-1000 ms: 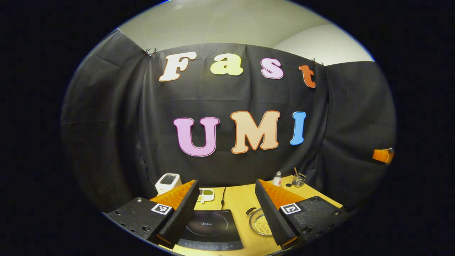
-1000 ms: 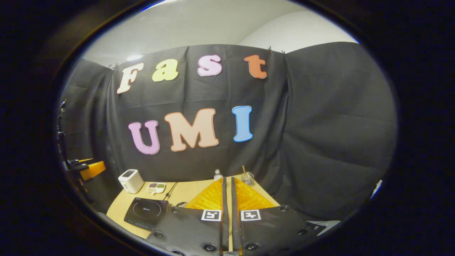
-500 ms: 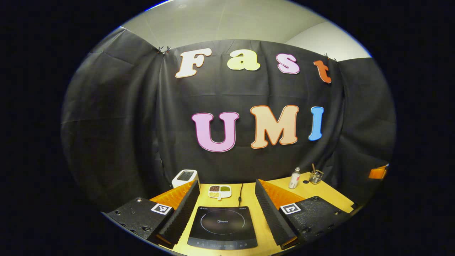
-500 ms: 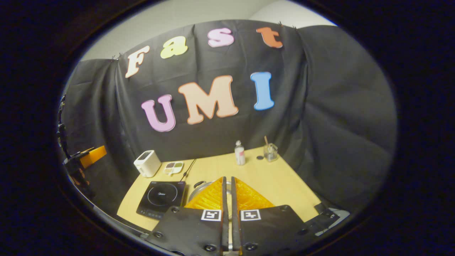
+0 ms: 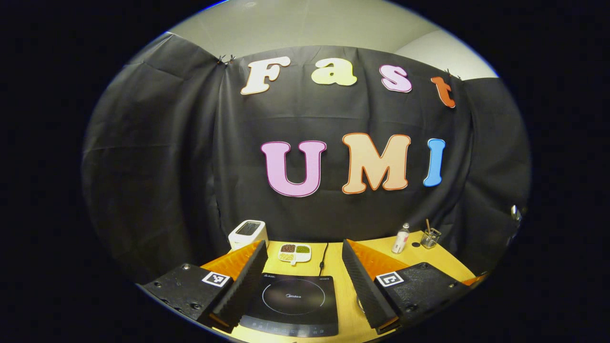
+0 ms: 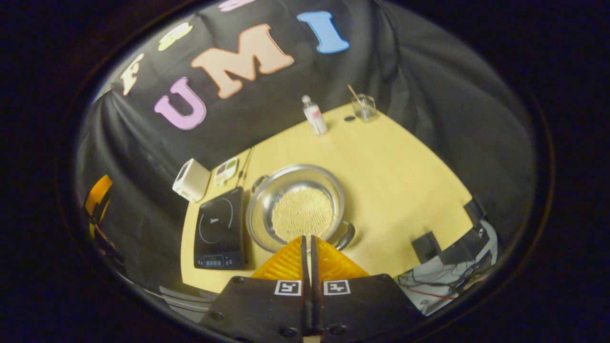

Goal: First push the handle of the pot to place it horizontally, then grasp the pot with both hands and set it on the induction cooktop.

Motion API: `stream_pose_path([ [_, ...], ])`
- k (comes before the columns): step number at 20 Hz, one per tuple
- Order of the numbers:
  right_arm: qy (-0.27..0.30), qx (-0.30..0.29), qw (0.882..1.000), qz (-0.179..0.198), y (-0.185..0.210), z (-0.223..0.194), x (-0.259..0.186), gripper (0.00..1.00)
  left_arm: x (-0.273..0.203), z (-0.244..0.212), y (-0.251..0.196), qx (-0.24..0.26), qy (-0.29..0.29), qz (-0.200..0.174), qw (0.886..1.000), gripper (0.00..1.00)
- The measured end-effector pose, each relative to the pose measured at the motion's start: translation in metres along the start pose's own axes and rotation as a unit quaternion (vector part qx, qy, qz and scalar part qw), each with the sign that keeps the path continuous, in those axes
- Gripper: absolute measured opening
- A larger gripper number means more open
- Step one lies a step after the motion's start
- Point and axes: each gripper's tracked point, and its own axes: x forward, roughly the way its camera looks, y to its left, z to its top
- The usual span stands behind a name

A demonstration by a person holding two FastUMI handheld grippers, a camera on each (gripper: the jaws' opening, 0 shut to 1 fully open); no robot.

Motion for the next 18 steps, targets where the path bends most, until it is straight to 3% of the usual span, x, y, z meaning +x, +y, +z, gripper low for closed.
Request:
stream_pose_path([
  [4, 0.101, 0.033, 0.994, -0.004, -0.023, -0.051, 0.042, 0.03, 0.009, -0.006, -0.009, 0.007, 0.012, 0.019, 1.000, 0.95],
  [5, 0.124, 0.039, 0.991, -0.001, -0.023, -0.059, 0.051, 0.03, 0.011, -0.009, -0.010, 0.006, 0.019, 0.024, 0.999, 0.92],
  [7, 0.160, 0.044, 0.986, 0.004, -0.023, -0.075, 0.064, 0.03, 0.014, -0.019, -0.009, 0.005, 0.034, 0.037, 0.999, 0.99],
  [8, 0.175, 0.047, 0.983, 0.006, -0.023, -0.081, 0.069, 0.03, 0.012, -0.023, -0.007, 0.004, 0.041, 0.045, 0.998, 0.95],
  [18, 0.262, 0.068, 0.962, 0.033, -0.014, -0.101, 0.110, 0.03, 0.008, -0.053, 0.004, -0.017, 0.090, 0.122, 0.988, 0.93],
])
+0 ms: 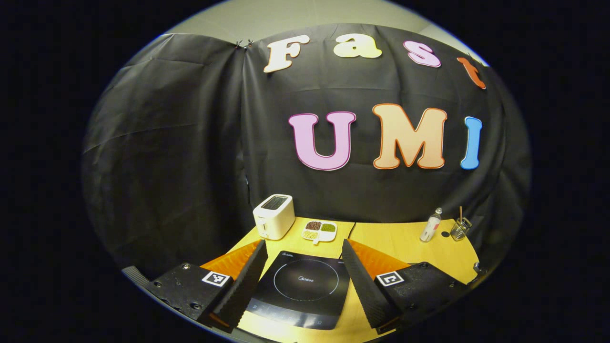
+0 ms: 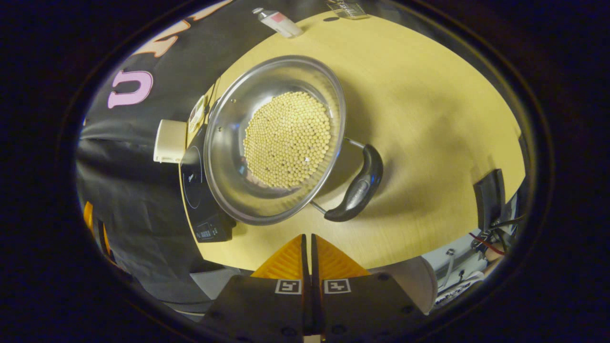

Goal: First push the handle of the pot to place it horizontally, then grasp the pot with both hands and set it on the induction cooktop.

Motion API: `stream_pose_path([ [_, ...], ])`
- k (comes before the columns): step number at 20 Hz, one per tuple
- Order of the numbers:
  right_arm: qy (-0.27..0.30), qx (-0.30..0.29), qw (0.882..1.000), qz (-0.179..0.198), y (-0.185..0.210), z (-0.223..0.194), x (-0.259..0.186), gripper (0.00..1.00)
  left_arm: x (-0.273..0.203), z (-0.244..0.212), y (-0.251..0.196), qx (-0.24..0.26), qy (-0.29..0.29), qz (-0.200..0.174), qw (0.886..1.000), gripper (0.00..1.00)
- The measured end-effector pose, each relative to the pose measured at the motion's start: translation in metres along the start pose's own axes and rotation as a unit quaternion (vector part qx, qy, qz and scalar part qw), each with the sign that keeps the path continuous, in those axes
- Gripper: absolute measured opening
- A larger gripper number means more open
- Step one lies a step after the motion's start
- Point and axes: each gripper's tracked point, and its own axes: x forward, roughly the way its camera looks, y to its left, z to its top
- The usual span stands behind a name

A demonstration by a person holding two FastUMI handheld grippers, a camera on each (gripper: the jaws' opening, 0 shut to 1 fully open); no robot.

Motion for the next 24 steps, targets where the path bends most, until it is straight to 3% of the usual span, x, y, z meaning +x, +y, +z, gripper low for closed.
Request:
stream_pose_path([
  [12, 0.041, 0.023, 0.999, 0.004, -0.012, 0.021, 0.007, 0.03, -0.006, -0.027, -0.022, -0.022, 0.037, 0.025, 0.999, 0.96],
  [24, 0.007, 0.048, 0.999, -0.012, -0.030, 0.072, 0.001, 0.02, 0.006, -0.044, -0.065, -0.022, 0.063, 0.006, 0.998, 0.96],
])
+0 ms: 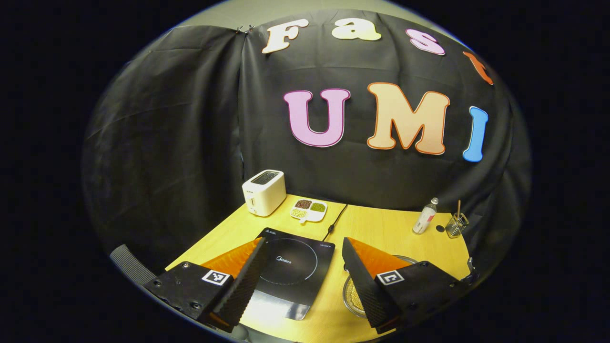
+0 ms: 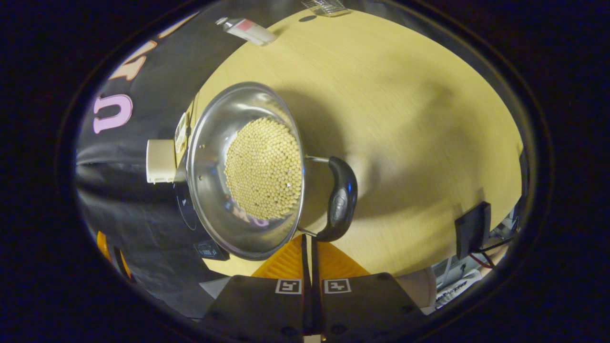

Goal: First push the handle of the pot to place it horizontally, then grasp the pot with both hands and set it on the induction cooktop.

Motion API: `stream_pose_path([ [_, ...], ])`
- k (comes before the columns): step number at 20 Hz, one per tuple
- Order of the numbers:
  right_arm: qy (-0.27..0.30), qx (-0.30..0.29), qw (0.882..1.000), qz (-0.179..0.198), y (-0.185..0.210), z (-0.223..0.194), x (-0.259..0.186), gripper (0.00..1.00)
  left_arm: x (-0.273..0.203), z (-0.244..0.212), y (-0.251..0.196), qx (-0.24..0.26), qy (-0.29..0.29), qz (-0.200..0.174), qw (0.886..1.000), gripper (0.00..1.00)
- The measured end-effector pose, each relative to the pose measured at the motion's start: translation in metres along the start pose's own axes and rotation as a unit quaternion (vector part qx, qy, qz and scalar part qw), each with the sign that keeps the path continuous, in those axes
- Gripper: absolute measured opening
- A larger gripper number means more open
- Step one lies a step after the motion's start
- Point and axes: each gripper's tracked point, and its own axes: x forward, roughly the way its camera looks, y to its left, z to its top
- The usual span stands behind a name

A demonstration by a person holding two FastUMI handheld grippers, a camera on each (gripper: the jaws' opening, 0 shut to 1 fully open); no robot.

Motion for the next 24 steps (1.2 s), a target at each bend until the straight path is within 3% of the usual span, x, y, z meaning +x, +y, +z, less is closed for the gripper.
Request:
stream_pose_path([
  [10, -0.017, 0.028, 0.999, 0.001, -0.007, 0.043, -0.003, 0.02, 0.016, -0.024, -0.003, -0.005, 0.029, 0.001, 1.000, 0.93],
  [11, -0.019, 0.028, 0.999, 0.001, -0.008, 0.047, -0.001, 0.02, 0.017, -0.027, -0.002, -0.005, 0.033, 0.002, 0.999, 0.97],
  [24, -0.043, 0.044, 0.998, -0.002, -0.023, 0.090, -0.006, 0.02, 0.026, -0.043, 0.008, -0.009, 0.053, 0.016, 0.998, 0.96],
])
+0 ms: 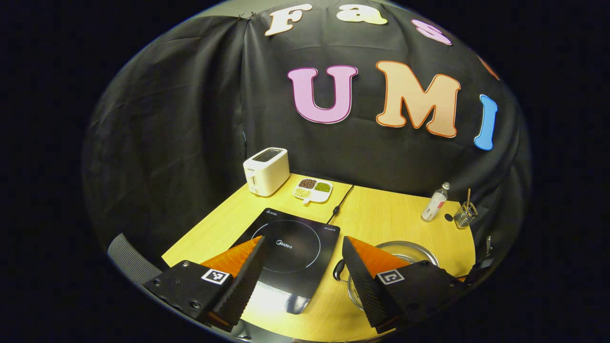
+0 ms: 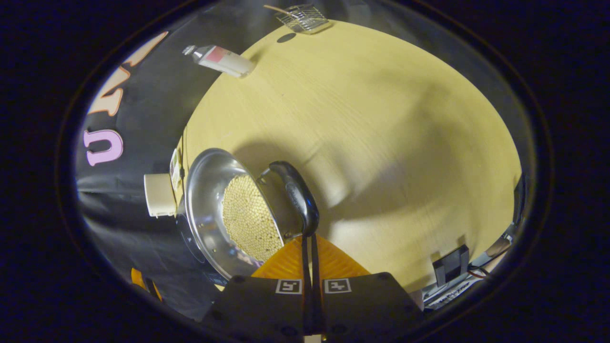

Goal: First push the handle of the pot to place it horizontally, then grasp the pot with both hands and set it on the induction cooktop.

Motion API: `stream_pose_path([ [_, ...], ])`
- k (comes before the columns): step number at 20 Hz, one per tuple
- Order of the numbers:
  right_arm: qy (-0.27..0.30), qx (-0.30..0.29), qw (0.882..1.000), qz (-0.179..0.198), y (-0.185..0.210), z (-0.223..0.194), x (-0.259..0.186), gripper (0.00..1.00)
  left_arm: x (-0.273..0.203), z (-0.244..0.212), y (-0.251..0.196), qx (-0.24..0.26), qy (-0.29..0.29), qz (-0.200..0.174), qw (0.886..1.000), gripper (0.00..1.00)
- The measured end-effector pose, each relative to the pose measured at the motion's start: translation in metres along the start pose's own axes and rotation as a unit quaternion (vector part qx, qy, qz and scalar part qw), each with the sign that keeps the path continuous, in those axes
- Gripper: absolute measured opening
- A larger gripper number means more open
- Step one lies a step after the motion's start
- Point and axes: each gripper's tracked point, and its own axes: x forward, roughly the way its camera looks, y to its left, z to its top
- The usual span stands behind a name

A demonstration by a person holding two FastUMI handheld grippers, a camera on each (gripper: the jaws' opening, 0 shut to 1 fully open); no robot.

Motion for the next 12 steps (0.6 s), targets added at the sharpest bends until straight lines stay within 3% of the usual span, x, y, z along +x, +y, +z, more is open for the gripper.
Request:
stream_pose_path([
  [12, -0.005, -0.002, 1.000, 0.011, 0.003, 0.009, -0.004, 0.03, 0.008, -0.018, 0.000, -0.001, 0.026, 0.001, 1.000, 0.97],
])
